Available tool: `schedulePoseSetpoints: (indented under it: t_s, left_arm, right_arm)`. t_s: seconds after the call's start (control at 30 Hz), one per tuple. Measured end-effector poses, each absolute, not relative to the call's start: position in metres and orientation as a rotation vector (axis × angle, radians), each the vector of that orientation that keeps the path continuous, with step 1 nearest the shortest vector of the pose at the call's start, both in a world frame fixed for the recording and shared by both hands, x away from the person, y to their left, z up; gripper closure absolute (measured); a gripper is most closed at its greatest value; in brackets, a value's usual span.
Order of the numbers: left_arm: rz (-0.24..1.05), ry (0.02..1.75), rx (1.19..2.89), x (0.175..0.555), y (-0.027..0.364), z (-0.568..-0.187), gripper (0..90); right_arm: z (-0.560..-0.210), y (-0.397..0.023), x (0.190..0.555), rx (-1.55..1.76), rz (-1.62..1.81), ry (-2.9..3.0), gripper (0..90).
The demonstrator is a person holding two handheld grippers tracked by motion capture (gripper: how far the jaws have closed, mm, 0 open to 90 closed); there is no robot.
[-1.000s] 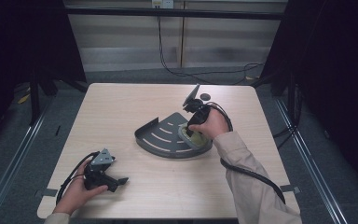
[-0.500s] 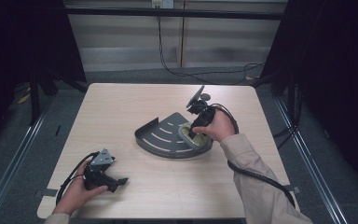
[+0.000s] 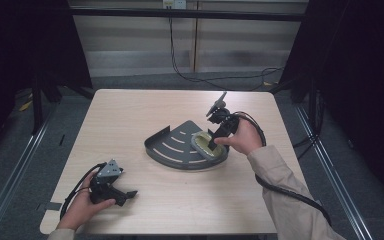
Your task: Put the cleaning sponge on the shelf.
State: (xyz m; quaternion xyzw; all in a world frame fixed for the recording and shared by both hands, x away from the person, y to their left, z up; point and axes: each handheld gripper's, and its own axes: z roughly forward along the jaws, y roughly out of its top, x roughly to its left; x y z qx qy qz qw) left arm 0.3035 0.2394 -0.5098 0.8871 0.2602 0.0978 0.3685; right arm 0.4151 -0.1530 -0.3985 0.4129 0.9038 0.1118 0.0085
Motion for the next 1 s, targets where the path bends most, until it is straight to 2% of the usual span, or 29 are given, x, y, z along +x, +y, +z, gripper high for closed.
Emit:
schedulePoseSetpoints:
  t_s: [0.63, 1.0]
  left_arm:
    - [0.245, 0.674, 2.275, 0.303, 0.239, -0.510, 0.1]
    - [0.241, 0.673, 2.277, 0.303, 0.239, -0.510, 0.1]
  right_arm:
    - [-0.393, -0.184, 0.382, 1.199, 0.368, 2.862, 14.5]
    - [-0.409, -0.205, 0.356, 1.178, 0.401, 2.854, 14.7]
